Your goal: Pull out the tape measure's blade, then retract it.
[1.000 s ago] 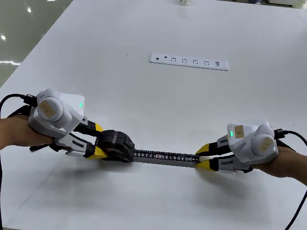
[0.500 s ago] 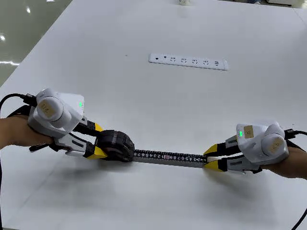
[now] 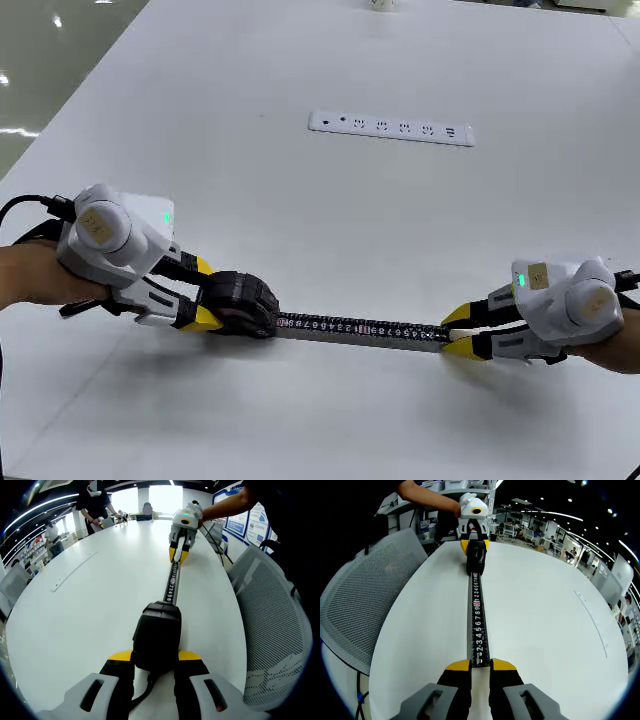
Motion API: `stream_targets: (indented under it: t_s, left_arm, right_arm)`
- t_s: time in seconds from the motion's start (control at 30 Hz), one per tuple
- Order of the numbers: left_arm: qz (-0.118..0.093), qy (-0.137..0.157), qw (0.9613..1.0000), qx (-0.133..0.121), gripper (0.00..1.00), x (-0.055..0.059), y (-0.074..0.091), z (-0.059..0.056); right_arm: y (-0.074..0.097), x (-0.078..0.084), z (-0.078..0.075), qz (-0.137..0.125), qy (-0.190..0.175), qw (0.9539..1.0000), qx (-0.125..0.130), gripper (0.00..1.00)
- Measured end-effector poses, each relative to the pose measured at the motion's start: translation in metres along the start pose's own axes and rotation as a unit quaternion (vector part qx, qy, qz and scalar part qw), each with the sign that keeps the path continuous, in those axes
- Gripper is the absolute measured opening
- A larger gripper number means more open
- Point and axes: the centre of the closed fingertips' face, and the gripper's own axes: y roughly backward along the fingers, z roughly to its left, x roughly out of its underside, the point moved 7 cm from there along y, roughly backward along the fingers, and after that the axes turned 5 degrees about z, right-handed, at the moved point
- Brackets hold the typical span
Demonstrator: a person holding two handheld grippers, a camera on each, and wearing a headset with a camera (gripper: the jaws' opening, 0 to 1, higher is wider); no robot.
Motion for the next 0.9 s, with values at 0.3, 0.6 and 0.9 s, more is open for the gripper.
stream_targets:
  t_s: [0.3, 0.6, 0.9]
  left_arm:
    - [0.001, 0.0, 1.0, 0.001, 0.25, 0.0, 0.0, 0.001]
    - [0.003, -0.001, 1.0, 0.002, 0.25, 0.0, 0.0, 0.001]
    - [0.01, -0.005, 0.9999, 0.001, 0.25, 0.0, 0.0, 0.001]
  right_arm:
    - [0.007, 0.009, 0.0, 0.008, -0.007, 0.9999, 0.002, 0.09]
    - [0.011, 0.016, 0.0, 0.011, -0.013, 0.9999, 0.003, 0.09]
    - [0.011, 0.015, -0.001, 0.017, -0.014, 0.9998, 0.002, 0.09]
